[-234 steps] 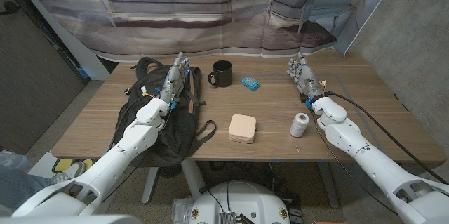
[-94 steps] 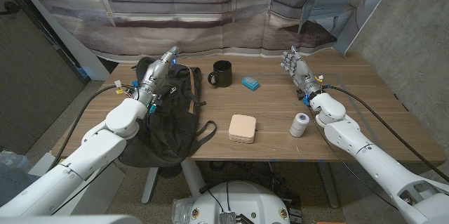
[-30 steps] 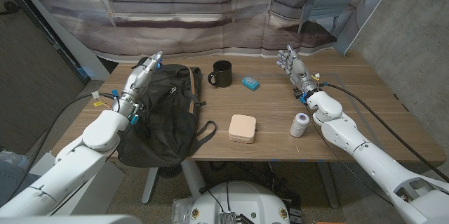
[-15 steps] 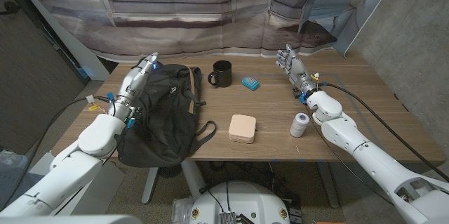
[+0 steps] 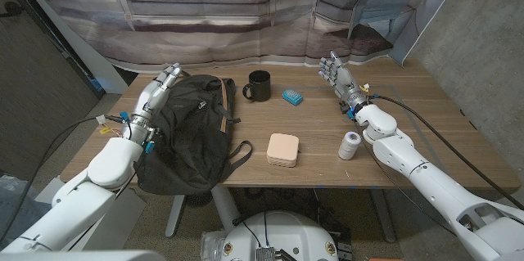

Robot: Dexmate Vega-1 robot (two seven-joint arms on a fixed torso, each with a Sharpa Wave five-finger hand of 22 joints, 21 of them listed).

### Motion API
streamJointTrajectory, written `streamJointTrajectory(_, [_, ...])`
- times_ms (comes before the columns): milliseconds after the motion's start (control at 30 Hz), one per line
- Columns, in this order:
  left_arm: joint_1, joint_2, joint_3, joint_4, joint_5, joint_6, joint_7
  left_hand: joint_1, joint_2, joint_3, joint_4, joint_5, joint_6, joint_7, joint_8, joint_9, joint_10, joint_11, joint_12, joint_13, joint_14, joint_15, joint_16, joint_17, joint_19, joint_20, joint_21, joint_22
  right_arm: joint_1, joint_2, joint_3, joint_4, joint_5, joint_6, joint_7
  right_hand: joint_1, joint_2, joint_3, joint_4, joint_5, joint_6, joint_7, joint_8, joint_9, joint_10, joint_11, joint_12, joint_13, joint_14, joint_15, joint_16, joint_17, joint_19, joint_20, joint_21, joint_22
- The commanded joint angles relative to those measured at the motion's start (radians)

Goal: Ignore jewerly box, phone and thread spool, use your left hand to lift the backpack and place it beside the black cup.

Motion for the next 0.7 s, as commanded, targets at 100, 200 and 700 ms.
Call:
streamJointTrajectory(100, [0.030,-0.034,-0.032,-0.020,0.070,0.026,0.029,0.014,0.002,-0.006,-0.004,0.009,0.013,-0.003,0.004,0.004,0.011,-0.007,0.005,0.002,0.005,-0.004,-0.001,0.005,0.005,-0.031,-0.001,0.000,0.018,0.008,-0.011,0.007,-0.006,-0.010,0.006,0.001,0.011,-0.007,0.002,-0.002,0.009,0.003,-0.005,0.003,0.008,0.001,0.001,0.002,0.002,0.001,-0.002,0.005,0.013,-0.016,-0.003,0.005])
streamJointTrajectory(200, [0.038,-0.037,-0.038,-0.039,0.109,0.054,0.050,0.016,0.002,-0.007,-0.004,0.010,0.014,-0.003,0.004,0.004,0.013,-0.005,0.005,0.002,0.007,-0.004,-0.001,0.005,0.006,-0.032,-0.001,0.000,0.022,0.008,-0.012,0.011,-0.005,-0.008,0.012,0.001,0.011,-0.007,0.002,-0.003,0.009,0.003,-0.005,0.003,0.009,0.000,0.001,0.002,0.002,0.001,-0.002,0.005,0.013,-0.016,-0.004,0.005])
streamJointTrajectory(700, [0.056,-0.065,-0.043,-0.074,0.180,0.095,0.077,0.024,0.001,-0.010,-0.008,0.016,0.023,-0.004,0.005,0.005,0.019,-0.012,0.004,0.002,0.015,-0.006,0.000,0.005,0.015,-0.039,0.000,0.000,0.023,0.000,-0.006,0.013,-0.001,-0.004,0.021,0.001,0.012,-0.010,0.002,-0.004,0.009,0.002,-0.006,0.004,0.011,0.002,0.000,0.002,0.006,-0.001,-0.001,0.005,0.018,-0.015,-0.006,0.005])
